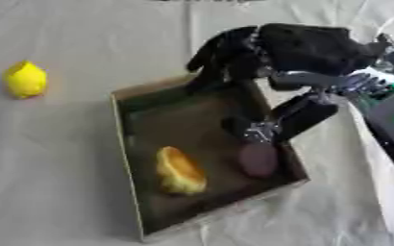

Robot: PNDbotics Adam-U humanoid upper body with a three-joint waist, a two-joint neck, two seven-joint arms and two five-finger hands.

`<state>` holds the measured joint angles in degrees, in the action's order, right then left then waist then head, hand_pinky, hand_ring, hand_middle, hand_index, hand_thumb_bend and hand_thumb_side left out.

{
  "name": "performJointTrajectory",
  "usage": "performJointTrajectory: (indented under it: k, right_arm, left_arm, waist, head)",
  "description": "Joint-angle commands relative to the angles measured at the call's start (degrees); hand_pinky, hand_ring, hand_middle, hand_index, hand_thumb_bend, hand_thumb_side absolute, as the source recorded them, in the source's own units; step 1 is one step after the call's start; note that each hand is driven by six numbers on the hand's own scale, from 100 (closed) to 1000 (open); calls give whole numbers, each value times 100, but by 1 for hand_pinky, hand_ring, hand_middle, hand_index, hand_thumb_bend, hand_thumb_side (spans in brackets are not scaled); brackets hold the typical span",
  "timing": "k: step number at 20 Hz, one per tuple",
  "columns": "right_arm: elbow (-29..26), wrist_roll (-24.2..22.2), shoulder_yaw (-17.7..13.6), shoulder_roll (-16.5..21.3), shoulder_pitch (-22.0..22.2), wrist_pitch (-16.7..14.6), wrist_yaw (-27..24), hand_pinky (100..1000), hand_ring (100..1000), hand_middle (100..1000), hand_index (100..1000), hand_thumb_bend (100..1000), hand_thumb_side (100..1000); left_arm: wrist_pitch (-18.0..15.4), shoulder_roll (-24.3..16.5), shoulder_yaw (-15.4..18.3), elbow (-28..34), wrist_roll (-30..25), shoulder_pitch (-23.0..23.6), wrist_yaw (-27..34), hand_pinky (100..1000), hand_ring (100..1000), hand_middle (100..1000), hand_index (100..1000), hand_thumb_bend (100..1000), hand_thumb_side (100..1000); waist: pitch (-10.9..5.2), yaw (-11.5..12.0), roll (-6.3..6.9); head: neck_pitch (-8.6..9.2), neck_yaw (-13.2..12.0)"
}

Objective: Pick up objects on the table and place them in the box.

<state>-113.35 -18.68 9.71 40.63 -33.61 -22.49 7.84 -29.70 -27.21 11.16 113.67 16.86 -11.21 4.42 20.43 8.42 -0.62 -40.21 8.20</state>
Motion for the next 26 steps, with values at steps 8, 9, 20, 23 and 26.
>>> performJointTrajectory:
  k: [8, 9, 20, 23, 26]
  right_arm:
    - [-124, 1749, -1952, 1496, 1605, -1052, -1653, 879, 836, 624, 854, 100, 188]
    - [-124, 1883, -2062, 1537, 1766, -1147, -1648, 879, 836, 623, 853, 100, 100]
    - [-124, 2964, -2687, 1469, 2815, -1305, -1235, 878, 822, 604, 841, 100, 100]
    - [-124, 3035, -2647, 1401, 2808, -1246, -1211, 878, 819, 599, 837, 100, 152]
    - [-124, 3034, -2587, 1345, 2747, -1137, -1279, 880, 816, 593, 835, 100, 252]
  left_arm:
    - [1265, -2570, -34, -137, -510, 347, -1505, 885, 842, 782, 908, 100, 154]
    - [1457, -2803, -67, -272, -730, 319, -1737, 883, 845, 791, 913, 100, 167]
    - [1513, -3978, -622, -1960, -2330, -587, -2525, 921, 900, 847, 933, 372, 100]
    - [1408, -3959, -855, -2378, -2798, -930, -2602, 933, 911, 855, 936, 430, 100]
    - [1284, -3823, -1129, -2703, -3193, -1256, -2573, 944, 913, 850, 933, 447, 100]
  waist:
    - [-79, -168, 69]
    - [-68, -190, 74]
    - [44, -539, 171]
    - [56, -588, 194]
    - [69, -620, 220]
  head:
    - [60, -308]
    - [63, -318]
    - [160, -416]
    - [151, -449]
    - [139, -493]
